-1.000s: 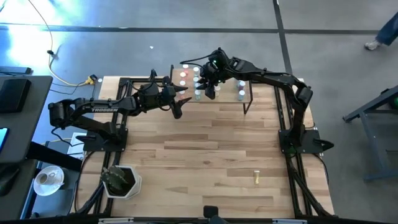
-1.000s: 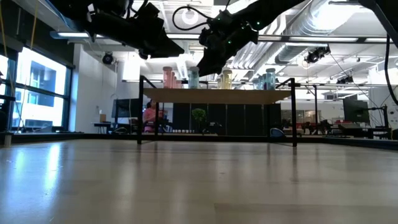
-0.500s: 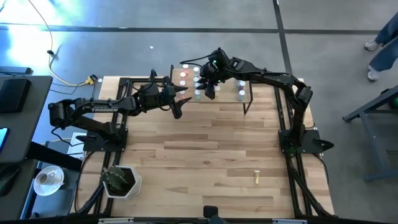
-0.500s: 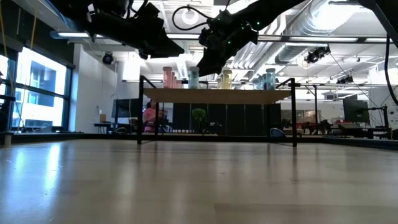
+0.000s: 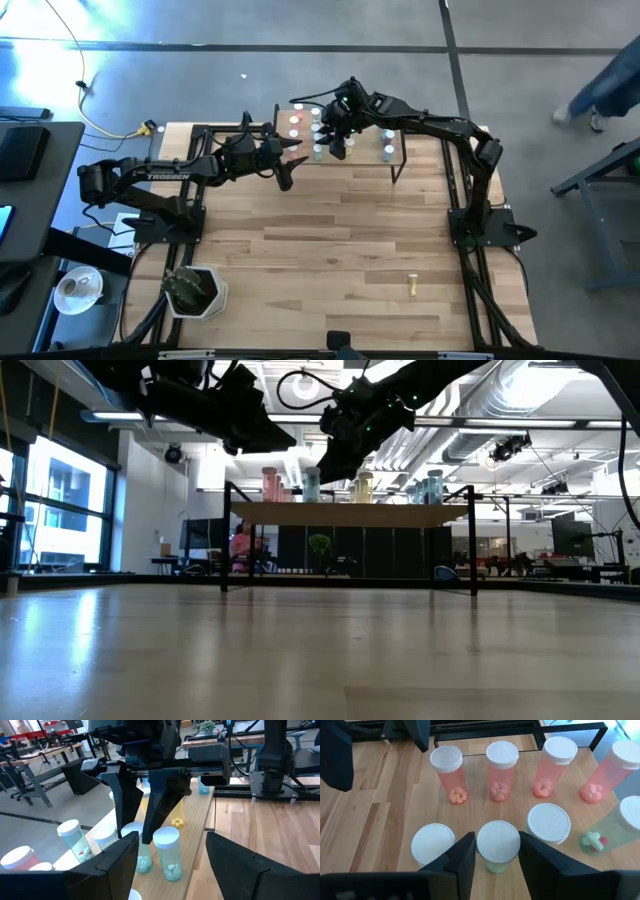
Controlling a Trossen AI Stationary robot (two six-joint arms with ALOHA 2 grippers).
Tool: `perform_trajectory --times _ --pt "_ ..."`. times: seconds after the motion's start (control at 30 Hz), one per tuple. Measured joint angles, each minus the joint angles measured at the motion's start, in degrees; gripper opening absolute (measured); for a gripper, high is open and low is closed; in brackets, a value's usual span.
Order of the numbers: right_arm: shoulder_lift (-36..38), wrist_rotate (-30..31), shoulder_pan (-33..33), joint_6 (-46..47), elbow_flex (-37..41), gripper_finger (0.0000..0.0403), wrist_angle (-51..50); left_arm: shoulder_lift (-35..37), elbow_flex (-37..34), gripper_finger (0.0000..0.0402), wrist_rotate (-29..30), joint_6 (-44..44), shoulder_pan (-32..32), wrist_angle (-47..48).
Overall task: Pick and place medicine bottles onto shelf by color
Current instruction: Put the light blue medicine bottle on the shelf
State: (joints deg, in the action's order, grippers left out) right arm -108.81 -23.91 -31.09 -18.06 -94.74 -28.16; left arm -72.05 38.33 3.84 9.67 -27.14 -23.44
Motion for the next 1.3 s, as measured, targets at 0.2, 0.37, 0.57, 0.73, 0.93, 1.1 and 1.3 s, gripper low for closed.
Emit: perform_trajectory --times 0.2,0.37,0.57,0.73,0.93,1.1,1.3 --pt "-0.1 0.1 0.0 0.0 0.0 0.0139 0.5 0.0 0.0 0.0223 0.0 0.0 0.0 0.0" --pt "-0.1 0.1 0.0 0.0 0.0 0.014 0.7 0.0 0.0 0.0223 0.0 0.0 0.0 0.0" --pt "-0.1 0.1 0.0 0.0 0.0 0.014 0.2 0.0 0.0 0.0223 0.0 0.0 0.0 0.0" --pt "-0.1 1.2 0.0 0.0 0.0 0.014 -0.1 0.0 0.0 0.0223 0.0 0.0 0.0 0.0" --pt "-0.1 1.3 0.0 0.0 0.0 0.014 -1.4 0.0 0.0 0.0223 0.0 0.0 0.0 0.0" --pt "-0.1 1.3 0.0 0.0 0.0 0.014 -1.4 0.0 0.0 0.0223 0.0 0.0 0.0 0.0" --pt "-0.1 1.3 0.0 0.0 0.0 0.014 -2.3 0.0 0.0 0.0223 0.0 0.0 0.0 0.0"
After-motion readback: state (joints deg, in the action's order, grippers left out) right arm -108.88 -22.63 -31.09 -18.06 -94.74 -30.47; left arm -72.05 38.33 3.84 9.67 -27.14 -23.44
